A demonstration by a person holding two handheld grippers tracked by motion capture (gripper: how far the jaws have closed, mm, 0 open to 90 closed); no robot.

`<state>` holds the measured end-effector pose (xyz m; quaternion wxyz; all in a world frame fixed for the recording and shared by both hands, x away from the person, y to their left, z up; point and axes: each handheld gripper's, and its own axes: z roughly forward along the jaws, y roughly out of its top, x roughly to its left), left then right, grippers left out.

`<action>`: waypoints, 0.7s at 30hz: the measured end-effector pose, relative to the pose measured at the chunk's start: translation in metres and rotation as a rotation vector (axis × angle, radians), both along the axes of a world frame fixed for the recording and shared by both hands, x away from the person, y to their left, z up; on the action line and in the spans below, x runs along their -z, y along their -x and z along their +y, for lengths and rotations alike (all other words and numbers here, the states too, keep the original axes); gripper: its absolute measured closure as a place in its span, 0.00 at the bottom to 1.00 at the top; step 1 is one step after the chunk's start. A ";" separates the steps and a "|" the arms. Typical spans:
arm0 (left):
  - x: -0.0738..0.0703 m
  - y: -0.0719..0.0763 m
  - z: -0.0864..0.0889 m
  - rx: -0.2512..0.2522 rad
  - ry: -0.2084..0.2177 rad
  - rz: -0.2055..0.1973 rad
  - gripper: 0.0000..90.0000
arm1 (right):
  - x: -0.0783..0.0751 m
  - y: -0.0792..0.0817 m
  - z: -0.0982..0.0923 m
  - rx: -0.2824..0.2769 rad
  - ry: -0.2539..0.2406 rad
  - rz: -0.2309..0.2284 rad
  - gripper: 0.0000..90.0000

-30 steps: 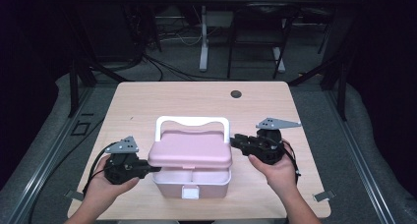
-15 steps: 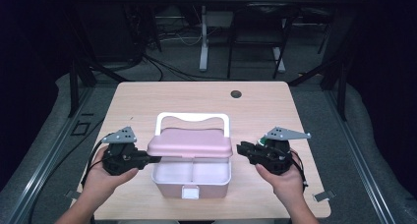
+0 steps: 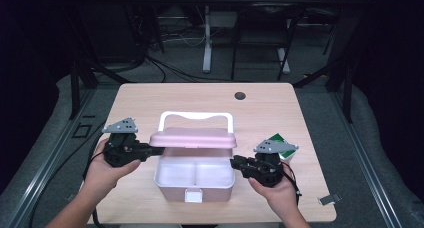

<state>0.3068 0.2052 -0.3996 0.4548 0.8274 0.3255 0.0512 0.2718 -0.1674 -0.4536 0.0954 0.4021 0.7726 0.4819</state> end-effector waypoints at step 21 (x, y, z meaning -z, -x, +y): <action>-0.009 -0.014 -0.001 -0.029 0.010 -0.004 0.97 | 0.019 0.009 0.023 -0.076 0.043 0.021 0.95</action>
